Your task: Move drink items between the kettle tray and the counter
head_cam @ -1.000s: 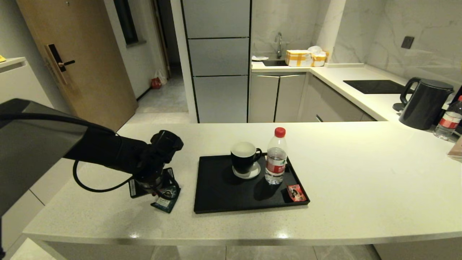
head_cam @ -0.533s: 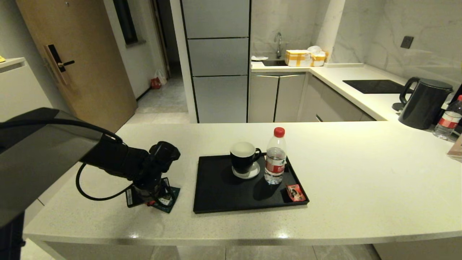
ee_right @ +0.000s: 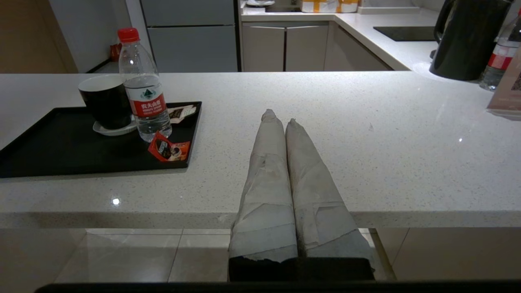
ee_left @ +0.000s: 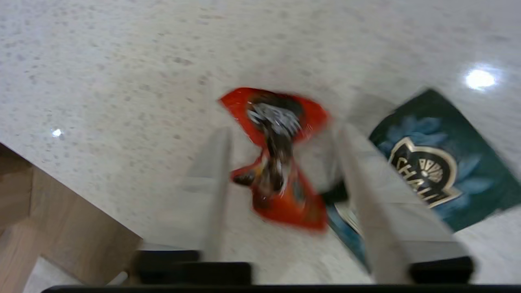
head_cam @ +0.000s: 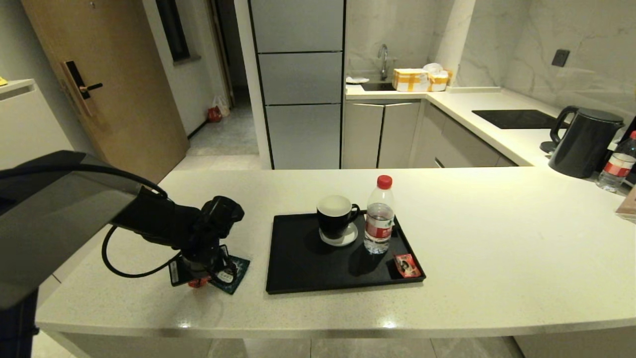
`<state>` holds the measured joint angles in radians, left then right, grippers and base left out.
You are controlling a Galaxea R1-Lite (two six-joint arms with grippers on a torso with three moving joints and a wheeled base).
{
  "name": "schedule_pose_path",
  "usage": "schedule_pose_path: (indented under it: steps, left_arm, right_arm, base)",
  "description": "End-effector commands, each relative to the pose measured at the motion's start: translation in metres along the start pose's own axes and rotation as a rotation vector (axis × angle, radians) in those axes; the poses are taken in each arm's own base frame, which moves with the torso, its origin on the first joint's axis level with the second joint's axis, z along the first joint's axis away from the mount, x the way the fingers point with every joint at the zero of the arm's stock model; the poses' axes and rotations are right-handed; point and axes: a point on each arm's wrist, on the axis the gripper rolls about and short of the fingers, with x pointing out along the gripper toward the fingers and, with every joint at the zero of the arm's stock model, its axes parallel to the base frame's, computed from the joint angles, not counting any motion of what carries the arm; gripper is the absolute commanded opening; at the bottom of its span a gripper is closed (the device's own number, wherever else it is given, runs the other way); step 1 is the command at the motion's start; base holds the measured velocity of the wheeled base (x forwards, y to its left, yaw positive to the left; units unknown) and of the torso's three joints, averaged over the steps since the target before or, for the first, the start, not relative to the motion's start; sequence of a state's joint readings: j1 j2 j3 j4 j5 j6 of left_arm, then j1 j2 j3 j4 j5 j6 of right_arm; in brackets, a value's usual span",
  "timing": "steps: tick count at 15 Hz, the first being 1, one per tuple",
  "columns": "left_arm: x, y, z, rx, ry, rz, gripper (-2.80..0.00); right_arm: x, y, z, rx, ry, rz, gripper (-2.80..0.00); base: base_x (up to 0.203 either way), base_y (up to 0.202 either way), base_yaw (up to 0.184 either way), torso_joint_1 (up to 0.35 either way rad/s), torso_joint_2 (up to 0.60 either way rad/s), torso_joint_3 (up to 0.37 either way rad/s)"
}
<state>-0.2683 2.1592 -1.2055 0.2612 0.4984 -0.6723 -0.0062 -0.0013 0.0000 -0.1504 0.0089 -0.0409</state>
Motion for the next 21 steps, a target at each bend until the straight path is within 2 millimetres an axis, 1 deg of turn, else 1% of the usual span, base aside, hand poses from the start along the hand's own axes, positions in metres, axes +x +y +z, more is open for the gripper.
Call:
schedule_pose_path:
  steps: [1, 2, 3, 5, 6, 7, 8, 9, 10, 11, 13, 14, 15, 16, 18, 19, 20, 21]
  left_arm:
    - [-0.003, 0.002, 0.002, -0.010, -0.008, -0.002, 0.00]
    - [-0.006, 0.002, 0.003, -0.014, -0.014, -0.008, 0.00]
    - [-0.019, 0.006, 0.010, -0.033, -0.041, -0.031, 0.00]
    - [-0.036, 0.011, 0.019, -0.054, -0.081, -0.066, 0.00]
    - [-0.052, 0.015, 0.027, -0.072, -0.117, -0.095, 0.00]
    - [-0.056, 0.015, 0.030, -0.076, -0.129, -0.105, 0.00]
    - [-0.056, 0.015, 0.030, -0.076, -0.129, -0.105, 0.00]
    - [-0.056, 0.015, 0.030, -0.076, -0.129, -0.105, -2.80]
    - [-0.062, 0.014, 0.027, -0.054, -0.133, -0.119, -2.80]
    - [-0.084, 0.009, 0.021, -0.016, -0.160, -0.173, -2.80]
    - [-0.146, 0.015, 0.012, 0.031, -0.246, -0.325, -2.80]
    - [-0.170, 0.023, 0.010, 0.052, -0.284, -0.386, -2.80]
    - [-0.188, 0.029, 0.006, 0.083, -0.312, -0.436, -2.80]
    - [-0.195, 0.030, 0.003, 0.117, -0.319, -0.460, -2.80]
    - [-0.195, 0.030, 0.003, 0.117, -0.319, -0.460, -2.80]
    - [-0.198, 0.034, 0.000, 0.138, -0.317, -0.456, -2.80]
    - [-0.209, 0.045, -0.002, 0.148, -0.333, -0.468, -2.80]
    - [-0.228, 0.065, -0.003, 0.140, -0.372, -0.499, -2.80]
  right_arm:
    - [0.002, 0.000, -0.011, 0.000, 0.040, 0.002, -2.80]
    - [0.002, 0.000, -0.011, 0.000, 0.040, 0.002, -2.80]
    - [0.002, 0.000, -0.011, 0.000, 0.040, 0.002, -2.80]
    - [0.002, 0.000, -0.011, 0.000, 0.040, 0.002, -2.80]
    - [0.002, 0.000, -0.011, 0.000, 0.040, 0.002, -2.80]
    - [0.002, 0.000, -0.011, 0.000, 0.040, 0.002, -2.80]
    - [0.002, 0.000, -0.011, 0.000, 0.040, 0.002, -2.80]
    - [0.002, 0.000, -0.011, 0.000, 0.040, 0.002, -2.80]
    - [0.002, 0.000, -0.011, 0.000, 0.040, 0.002, -2.80]
    - [0.002, 0.000, -0.011, 0.000, 0.040, 0.002, -2.80]
    - [0.002, 0.000, -0.011, 0.000, 0.040, 0.002, -2.80]
    - [0.002, 0.000, -0.011, 0.000, 0.040, 0.002, -2.80]
    - [0.002, 0.000, -0.011, 0.000, 0.040, 0.002, -2.80]
    - [0.002, 0.000, -0.011, 0.000, 0.040, 0.002, -2.80]
    - [0.002, 0.000, -0.011, 0.000, 0.040, 0.002, -2.80]
    - [0.002, 0.000, -0.011, 0.000, 0.040, 0.002, -2.80]
    - [0.002, 0.000, -0.011, 0.000, 0.040, 0.002, -2.80]
    - [0.002, 0.000, -0.011, 0.000, 0.040, 0.002, -2.80]
  base:
    - [0.000, 0.000, 0.000, 0.000, 0.00, 0.000]
    - [0.000, 0.000, 0.000, 0.000, 0.00, 0.000]
    - [0.000, 0.000, 0.000, 0.000, 0.00, 0.000]
    - [0.000, 0.000, 0.000, 0.000, 0.00, 0.000]
    - [0.000, 0.000, 0.000, 0.000, 0.00, 0.000]
    - [0.000, 0.000, 0.000, 0.000, 0.00, 0.000]
    - [0.000, 0.000, 0.000, 0.000, 0.00, 0.000]
    - [0.000, 0.000, 0.000, 0.000, 0.00, 0.000]
    - [0.000, 0.000, 0.000, 0.000, 0.00, 0.000]
    - [0.000, 0.000, 0.000, 0.000, 0.00, 0.000]
    - [0.000, 0.000, 0.000, 0.000, 0.00, 0.000]
    - [0.000, 0.000, 0.000, 0.000, 0.00, 0.000]
    - [0.000, 0.000, 0.000, 0.000, 0.00, 0.000]
    - [0.000, 0.000, 0.000, 0.000, 0.00, 0.000]
    - [0.000, 0.000, 0.000, 0.000, 0.00, 0.000]
    - [0.000, 0.000, 0.000, 0.000, 0.00, 0.000]
    - [0.000, 0.000, 0.000, 0.000, 0.00, 0.000]
    - [0.000, 0.000, 0.000, 0.000, 0.00, 0.000]
